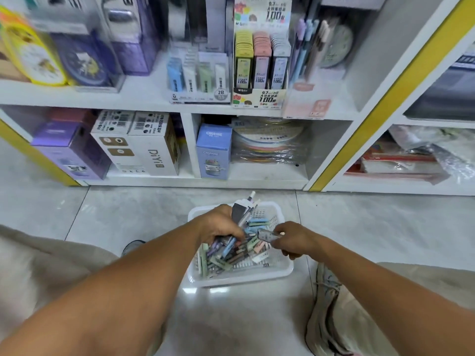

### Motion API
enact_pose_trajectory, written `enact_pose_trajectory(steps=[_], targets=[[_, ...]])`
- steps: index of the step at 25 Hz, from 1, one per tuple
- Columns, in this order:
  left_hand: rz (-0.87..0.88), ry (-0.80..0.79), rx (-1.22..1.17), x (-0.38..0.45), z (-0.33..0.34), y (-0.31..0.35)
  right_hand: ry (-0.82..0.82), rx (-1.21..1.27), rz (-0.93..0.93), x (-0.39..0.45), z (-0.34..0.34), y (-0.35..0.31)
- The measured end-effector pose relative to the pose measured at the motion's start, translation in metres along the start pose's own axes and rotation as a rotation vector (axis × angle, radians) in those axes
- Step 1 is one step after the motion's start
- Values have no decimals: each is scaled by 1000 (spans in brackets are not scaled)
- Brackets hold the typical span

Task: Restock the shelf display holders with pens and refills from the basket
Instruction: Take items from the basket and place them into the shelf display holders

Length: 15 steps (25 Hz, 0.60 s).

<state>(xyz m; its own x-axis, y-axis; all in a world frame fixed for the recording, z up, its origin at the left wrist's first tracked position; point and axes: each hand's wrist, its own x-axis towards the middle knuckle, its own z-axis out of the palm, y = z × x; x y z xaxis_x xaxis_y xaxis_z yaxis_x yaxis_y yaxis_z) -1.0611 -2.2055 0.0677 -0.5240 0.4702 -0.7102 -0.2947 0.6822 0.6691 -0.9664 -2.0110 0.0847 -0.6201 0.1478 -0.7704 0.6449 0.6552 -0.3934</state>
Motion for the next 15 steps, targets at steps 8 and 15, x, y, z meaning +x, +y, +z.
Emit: enact_pose_trajectory(steps=[8, 15], targets=[[45, -64, -192, -41, -9, 27, 41, 314, -117, -37, -20, -18], [253, -72, -369, -93, -43, 105, 29, 780, -301, -90, -76, -42]])
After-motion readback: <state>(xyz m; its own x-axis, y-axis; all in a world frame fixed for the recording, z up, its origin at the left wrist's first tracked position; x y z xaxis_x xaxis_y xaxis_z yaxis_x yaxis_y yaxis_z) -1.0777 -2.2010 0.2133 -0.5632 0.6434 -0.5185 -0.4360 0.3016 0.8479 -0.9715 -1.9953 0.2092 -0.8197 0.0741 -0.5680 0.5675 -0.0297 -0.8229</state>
